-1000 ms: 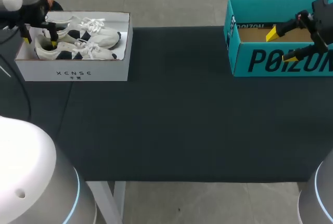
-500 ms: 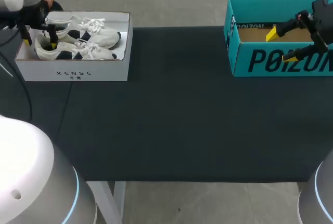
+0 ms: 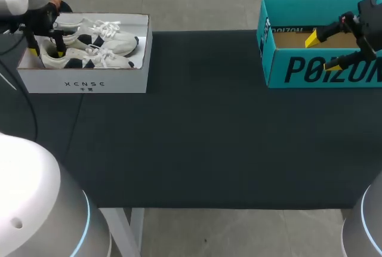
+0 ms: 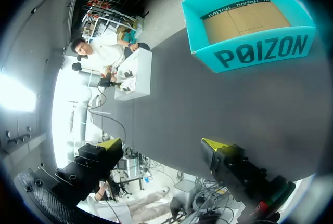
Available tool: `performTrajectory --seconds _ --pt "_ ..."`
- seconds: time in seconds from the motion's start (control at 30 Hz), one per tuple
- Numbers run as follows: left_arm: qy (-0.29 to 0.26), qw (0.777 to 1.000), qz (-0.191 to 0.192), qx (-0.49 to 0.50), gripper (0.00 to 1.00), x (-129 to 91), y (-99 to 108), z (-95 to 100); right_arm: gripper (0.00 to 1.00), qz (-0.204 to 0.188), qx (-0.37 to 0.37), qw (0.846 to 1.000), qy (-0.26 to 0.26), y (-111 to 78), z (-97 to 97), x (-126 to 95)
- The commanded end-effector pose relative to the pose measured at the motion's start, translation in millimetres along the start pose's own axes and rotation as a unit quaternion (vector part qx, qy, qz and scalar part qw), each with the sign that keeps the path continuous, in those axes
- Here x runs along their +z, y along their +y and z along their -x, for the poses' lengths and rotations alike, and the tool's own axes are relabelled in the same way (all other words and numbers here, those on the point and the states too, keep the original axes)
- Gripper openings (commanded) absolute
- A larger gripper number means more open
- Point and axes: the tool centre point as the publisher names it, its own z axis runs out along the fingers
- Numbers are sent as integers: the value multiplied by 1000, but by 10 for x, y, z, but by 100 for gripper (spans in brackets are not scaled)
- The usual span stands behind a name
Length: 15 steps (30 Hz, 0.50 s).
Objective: Take the shoe out of the shoebox, open the shoe tongue, remove and reinsert the insole, then place the shoe into the shoebox
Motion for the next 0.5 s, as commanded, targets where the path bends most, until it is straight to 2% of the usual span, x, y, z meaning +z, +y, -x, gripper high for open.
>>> performTrajectory --seconds 0.03,0.3,0.37,0.43,0.5 --pt "-2 1000 2 0 76 26 24 -28 100 0 1 1000 -2 5 -2 6" --pt "-1 1000 6 -3 66 44 36 -39 100 0 1 1000 -2 5 -2 6" --pt "-1 1000 6 -4 62 46 37 -33 100 0 1 1000 -2 5 -2 6" --pt "-1 1000 7 -5 50 46 37 -23 100 0 1 1000 -2 5 -2 6" --pt "-1 1000 8 -6 50 47 35 -9 100 0 1 1000 -2 5 -2 6"
